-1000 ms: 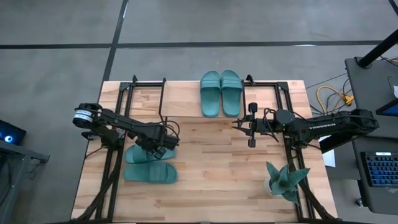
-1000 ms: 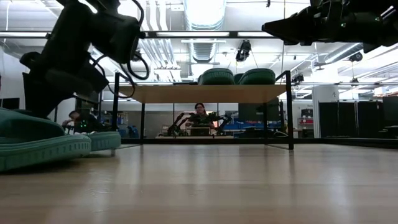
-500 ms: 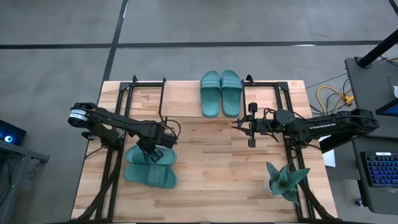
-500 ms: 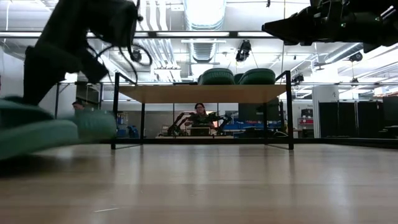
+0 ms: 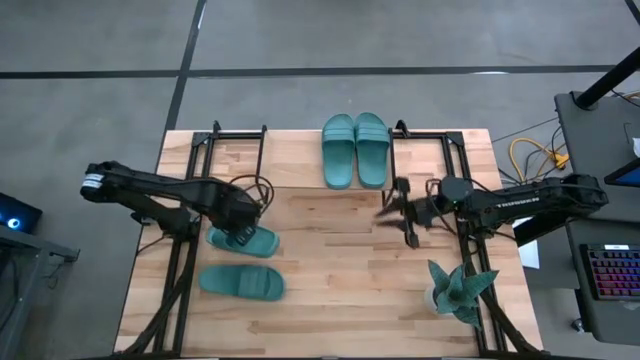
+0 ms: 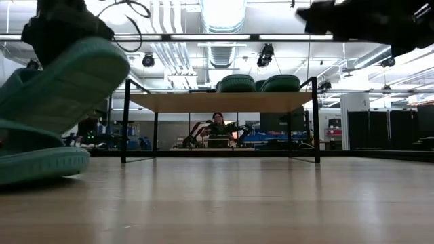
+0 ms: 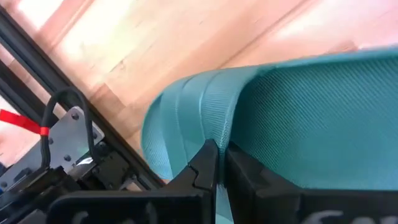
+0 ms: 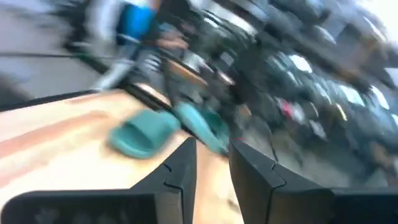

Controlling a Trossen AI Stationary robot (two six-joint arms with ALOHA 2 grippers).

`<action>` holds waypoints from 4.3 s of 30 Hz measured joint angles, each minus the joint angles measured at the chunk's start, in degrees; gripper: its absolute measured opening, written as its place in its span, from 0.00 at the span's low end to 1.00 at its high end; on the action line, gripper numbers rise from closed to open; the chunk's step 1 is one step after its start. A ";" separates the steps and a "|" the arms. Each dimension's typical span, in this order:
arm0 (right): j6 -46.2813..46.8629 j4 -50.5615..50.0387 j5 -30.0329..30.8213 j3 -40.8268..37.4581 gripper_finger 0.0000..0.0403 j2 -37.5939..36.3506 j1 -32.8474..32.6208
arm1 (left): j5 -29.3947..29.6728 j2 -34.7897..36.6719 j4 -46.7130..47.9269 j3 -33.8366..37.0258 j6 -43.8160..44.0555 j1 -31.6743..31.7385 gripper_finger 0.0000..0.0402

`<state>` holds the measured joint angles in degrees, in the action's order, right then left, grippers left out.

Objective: Pick and place slides into the shelf
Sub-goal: Put the green slides on the shelf

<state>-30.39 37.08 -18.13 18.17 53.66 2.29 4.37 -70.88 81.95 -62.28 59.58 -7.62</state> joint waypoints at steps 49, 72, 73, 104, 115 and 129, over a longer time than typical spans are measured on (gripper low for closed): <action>-24.40 -44.36 10.43 60.89 0.56 46.02 -10.56 | 10.11 -1.85 -15.81 -6.23 -9.43 0.13 0.00; -22.12 -42.03 9.11 60.98 0.55 48.14 -10.69 | 11.29 -2.26 -27.15 -6.27 -15.00 0.54 0.00; -22.02 -41.96 9.11 60.98 0.55 48.14 -10.69 | 11.30 -2.26 -27.86 -6.25 -15.01 0.55 0.00; -23.74 -42.47 7.42 54.53 0.16 40.36 -10.76 | 9.44 1.90 -38.01 -5.35 -44.85 0.28 0.17; -20.44 -23.73 2.49 40.70 0.16 30.23 -10.80 | 12.77 9.47 -41.38 -3.92 -56.03 -0.47 0.32; -8.28 4.56 2.79 20.89 0.16 14.37 -10.15 | 16.15 16.21 -65.67 4.57 -83.61 -6.91 0.32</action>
<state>-38.67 41.64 -15.34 39.07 68.03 -7.86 20.52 -54.67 16.28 -57.71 -24.03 -14.52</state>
